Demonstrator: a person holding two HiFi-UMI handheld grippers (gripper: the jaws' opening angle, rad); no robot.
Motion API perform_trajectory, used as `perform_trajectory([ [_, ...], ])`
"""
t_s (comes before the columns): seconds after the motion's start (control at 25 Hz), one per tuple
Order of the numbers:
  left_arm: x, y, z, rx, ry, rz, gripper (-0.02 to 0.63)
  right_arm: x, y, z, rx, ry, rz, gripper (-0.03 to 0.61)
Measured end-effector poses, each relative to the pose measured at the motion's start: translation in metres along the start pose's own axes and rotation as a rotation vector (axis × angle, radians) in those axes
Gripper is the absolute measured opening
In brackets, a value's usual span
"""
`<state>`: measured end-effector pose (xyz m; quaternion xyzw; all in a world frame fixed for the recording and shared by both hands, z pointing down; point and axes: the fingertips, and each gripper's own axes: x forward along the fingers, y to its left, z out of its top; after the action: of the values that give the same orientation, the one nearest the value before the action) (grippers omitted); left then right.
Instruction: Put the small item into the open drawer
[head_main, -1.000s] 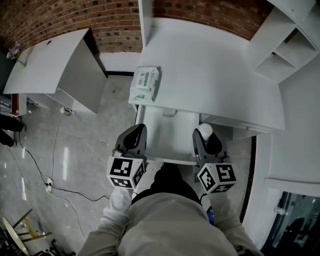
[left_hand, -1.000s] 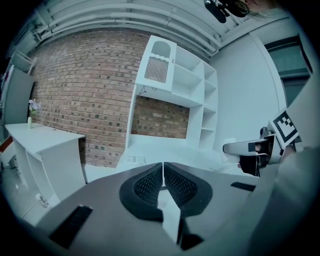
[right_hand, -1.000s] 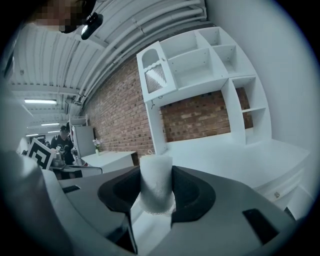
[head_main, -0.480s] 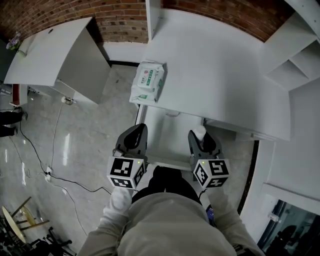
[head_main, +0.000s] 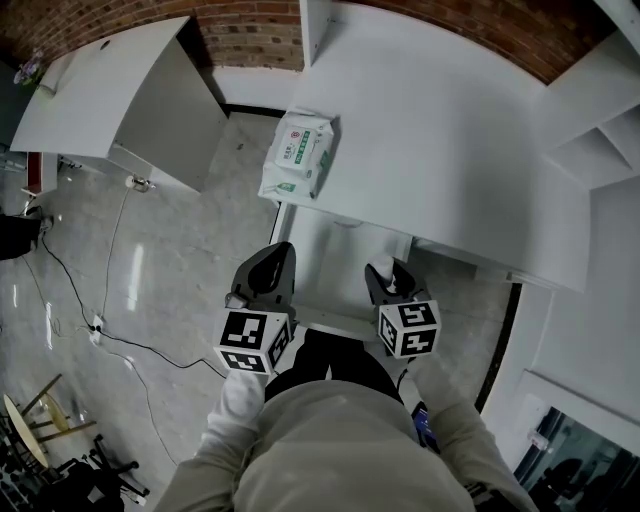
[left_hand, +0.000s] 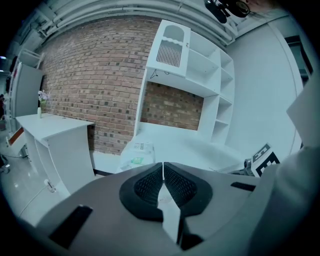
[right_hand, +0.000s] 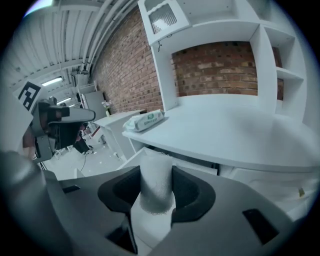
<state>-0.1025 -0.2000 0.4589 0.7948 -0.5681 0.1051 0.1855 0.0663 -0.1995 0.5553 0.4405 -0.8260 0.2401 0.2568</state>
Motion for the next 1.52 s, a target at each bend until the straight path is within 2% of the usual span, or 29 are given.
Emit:
perform_trajectory([
  [0.64,0.004,-0.002,-0.013,-0.009,0.030,0.036,0.025,0.072,0.005,-0.080,-0.057,0.344,0.091,0.196],
  [0.96,0.001,0.008,-0.020,-0.029,0.050,0.074,0.025,0.094,0.010,-0.104,-0.112,0.452,0.117,0.196],
  [1.2,0.000,0.014,-0.025,-0.039,0.062,0.094,0.025,0.105,0.003,-0.126,-0.155,0.547,0.088,0.196],
  [1.32,-0.001,0.016,-0.026,-0.044,0.064,0.102,0.025,0.113,0.006,-0.127,-0.184,0.549,0.104,0.196],
  [1.52,-0.004,0.021,-0.029,-0.057,0.071,0.121,0.025,0.117,-0.001,-0.133,-0.171,0.586,0.065,0.196],
])
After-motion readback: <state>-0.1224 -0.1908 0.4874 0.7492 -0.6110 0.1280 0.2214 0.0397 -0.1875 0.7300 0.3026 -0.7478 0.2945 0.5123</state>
